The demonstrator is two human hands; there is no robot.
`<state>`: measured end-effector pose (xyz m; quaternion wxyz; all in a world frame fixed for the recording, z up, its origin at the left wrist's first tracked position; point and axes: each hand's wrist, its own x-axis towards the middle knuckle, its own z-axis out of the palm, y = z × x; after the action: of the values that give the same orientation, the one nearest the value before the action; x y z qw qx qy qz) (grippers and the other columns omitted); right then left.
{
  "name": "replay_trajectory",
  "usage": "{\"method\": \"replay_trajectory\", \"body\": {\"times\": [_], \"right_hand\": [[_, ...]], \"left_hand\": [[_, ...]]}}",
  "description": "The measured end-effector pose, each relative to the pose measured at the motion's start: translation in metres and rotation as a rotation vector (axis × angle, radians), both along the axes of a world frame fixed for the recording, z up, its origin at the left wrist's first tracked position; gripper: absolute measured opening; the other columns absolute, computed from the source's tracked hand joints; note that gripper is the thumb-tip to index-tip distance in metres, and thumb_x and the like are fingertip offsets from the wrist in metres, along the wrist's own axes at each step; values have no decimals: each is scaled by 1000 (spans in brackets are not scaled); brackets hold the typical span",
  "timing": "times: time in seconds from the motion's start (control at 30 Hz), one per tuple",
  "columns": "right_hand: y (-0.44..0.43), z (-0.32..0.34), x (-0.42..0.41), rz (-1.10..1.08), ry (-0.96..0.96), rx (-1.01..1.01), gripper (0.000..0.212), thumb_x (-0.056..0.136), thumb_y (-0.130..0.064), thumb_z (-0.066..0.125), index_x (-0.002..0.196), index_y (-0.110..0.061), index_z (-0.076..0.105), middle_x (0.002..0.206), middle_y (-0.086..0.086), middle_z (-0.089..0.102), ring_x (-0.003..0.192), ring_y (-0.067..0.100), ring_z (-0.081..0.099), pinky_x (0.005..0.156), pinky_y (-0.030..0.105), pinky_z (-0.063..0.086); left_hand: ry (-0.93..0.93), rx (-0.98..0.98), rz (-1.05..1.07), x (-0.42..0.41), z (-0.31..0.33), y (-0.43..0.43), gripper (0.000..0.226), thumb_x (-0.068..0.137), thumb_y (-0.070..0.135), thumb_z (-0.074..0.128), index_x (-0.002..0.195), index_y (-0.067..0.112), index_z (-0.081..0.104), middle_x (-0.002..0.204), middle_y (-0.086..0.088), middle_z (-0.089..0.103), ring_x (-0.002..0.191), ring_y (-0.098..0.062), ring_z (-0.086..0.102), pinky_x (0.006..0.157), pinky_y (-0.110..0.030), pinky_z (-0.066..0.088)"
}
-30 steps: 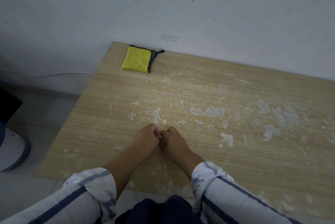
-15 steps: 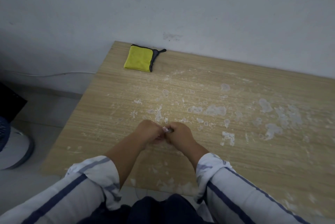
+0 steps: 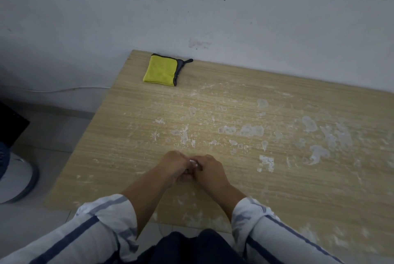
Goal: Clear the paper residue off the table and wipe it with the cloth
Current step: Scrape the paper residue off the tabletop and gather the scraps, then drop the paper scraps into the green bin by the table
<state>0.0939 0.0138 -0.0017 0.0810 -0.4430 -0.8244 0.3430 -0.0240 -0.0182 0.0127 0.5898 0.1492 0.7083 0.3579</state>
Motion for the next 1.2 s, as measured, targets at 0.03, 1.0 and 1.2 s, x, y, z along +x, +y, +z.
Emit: {"method": "replay_trajectory", "body": {"times": [0.03,1.0,1.2], "right_hand": [[-1,1,2,-9,-1,7,24,86,-11,52,100,-15,70,92,11,69,90,26,57,64,25,30],[95,59,155,-193,-106,7,26,88,-13,48,96,-17,72,86,14,70,72,29,65,66,32,52],[129,56,279,-201,-157,37,25,91,-15,46,97,-17,70,94,14,65,79,26,58,55,26,30]], "left_hand": [[-3,8,-6,1,-1,0,14,79,-2,70,70,3,60,70,-14,62,70,-25,62,65,-38,58],[138,187,-146,161,40,109,13,86,7,65,80,9,54,89,-15,62,75,-22,61,59,-30,56],[180,171,-174,287,41,144,9,85,3,61,81,7,55,90,-18,62,73,-24,60,63,-35,59]]}}
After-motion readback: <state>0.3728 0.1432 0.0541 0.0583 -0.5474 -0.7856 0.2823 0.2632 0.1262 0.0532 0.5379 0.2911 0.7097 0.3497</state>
